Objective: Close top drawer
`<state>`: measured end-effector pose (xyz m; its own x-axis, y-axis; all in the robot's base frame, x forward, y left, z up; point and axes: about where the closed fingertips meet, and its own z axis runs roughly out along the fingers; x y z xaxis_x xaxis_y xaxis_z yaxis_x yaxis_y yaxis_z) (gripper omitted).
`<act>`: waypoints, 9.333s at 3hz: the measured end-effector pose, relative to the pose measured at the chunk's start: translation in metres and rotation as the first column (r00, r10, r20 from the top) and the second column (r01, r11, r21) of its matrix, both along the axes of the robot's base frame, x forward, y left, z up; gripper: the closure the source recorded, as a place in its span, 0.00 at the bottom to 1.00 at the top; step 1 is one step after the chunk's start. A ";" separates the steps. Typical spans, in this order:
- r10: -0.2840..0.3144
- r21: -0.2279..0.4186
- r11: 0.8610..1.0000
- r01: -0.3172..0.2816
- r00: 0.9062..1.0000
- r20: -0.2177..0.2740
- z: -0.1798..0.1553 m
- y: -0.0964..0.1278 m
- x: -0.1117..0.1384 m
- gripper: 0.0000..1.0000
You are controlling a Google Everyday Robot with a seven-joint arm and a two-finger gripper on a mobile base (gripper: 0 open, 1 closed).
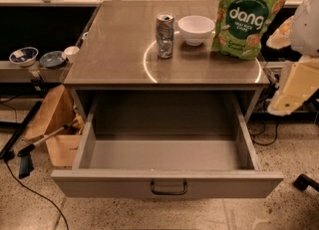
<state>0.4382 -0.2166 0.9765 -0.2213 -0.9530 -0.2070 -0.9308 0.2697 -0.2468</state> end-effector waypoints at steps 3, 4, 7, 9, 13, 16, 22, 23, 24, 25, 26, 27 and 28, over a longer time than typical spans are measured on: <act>0.000 0.000 1.000 0.000 1.000 0.000 0.000 0.000 0.000 0.96; 0.000 0.000 1.000 0.000 1.000 0.000 0.000 0.000 0.000 1.00; 0.097 0.048 0.994 -0.099 0.995 0.035 -0.006 -0.009 -0.004 1.00; 0.222 0.121 0.967 -0.226 0.974 0.042 -0.028 -0.026 -0.022 1.00; 0.401 0.202 0.890 -0.409 0.913 0.078 -0.041 -0.004 -0.082 1.00; 0.252 0.173 0.951 -0.257 0.966 0.049 -0.088 0.022 -0.123 1.00; 0.154 0.180 0.975 -0.127 0.977 -0.146 -0.246 0.041 -0.118 1.00; 0.131 0.163 0.982 -0.093 0.961 -0.242 -0.299 0.046 -0.156 1.00; 0.137 0.169 0.981 -0.098 0.961 -0.241 -0.299 0.046 -0.156 1.00; 0.155 0.185 0.976 -0.112 0.959 -0.238 -0.299 0.046 -0.156 1.00; 0.234 0.240 0.953 -0.186 0.954 -0.189 -0.288 0.053 -0.144 1.00; 0.356 0.269 0.909 -0.318 0.929 -0.104 -0.275 0.065 -0.130 1.00; 0.424 0.275 0.876 -0.396 0.905 -0.046 -0.271 0.075 -0.121 1.00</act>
Offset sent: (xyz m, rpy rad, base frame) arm 0.0000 0.0000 0.0000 0.0000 0.0000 0.0000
